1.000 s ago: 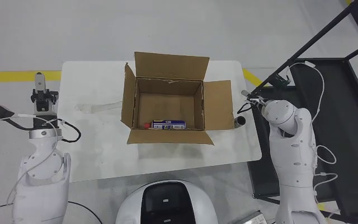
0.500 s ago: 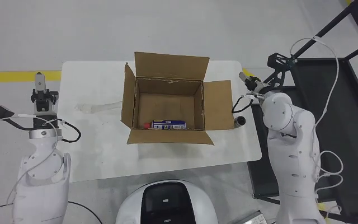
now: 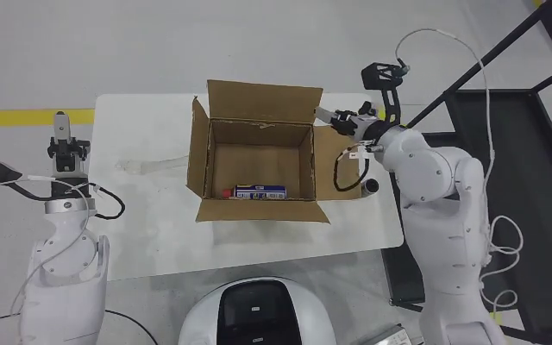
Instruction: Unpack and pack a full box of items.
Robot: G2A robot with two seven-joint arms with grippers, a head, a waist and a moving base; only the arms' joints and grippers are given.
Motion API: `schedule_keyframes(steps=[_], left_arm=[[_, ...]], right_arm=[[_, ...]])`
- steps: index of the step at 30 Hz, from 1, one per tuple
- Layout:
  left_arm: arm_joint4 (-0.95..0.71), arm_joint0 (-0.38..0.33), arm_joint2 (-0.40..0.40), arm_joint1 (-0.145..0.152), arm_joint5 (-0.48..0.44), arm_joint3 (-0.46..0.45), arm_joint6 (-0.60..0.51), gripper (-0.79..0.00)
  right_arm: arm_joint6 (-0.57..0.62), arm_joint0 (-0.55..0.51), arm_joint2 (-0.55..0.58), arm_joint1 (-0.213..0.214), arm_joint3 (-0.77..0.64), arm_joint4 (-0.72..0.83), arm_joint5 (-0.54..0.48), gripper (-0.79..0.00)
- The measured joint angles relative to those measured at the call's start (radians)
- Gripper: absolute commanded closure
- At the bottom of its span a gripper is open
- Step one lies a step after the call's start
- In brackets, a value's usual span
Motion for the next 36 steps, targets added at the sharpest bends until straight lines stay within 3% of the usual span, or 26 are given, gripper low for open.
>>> schedule_keyframes(steps=[8, 16, 26, 31, 36], left_arm=[[0.0, 0.0, 0.0, 0.0, 0.0, 0.0, 0.0, -0.785], [0.0, 0.0, 0.0, 0.0, 0.0, 0.0, 0.0, -0.785], [0.0, 0.0, 0.0, 0.0, 0.0, 0.0, 0.0, -0.785], [0.0, 0.0, 0.0, 0.0, 0.0, 0.0, 0.0, -0.785], [0.0, 0.0, 0.0, 0.0, 0.0, 0.0, 0.0, -0.785]], right_arm=[[0.09, 0.097, -0.127, -0.005, 0.13, 0.075, -0.037, -0.785], [0.162, 0.248, -0.307, -0.027, 0.399, 0.157, -0.074, -0.785], [0.288, 0.463, -0.526, -0.074, 0.689, 0.149, -0.014, -0.785], [0.319, 0.539, -0.604, -0.101, 0.824, 0.209, -0.088, -0.785], [0.314, 0.571, -0.675, -0.119, 0.896, 0.233, -0.273, -0.785]])
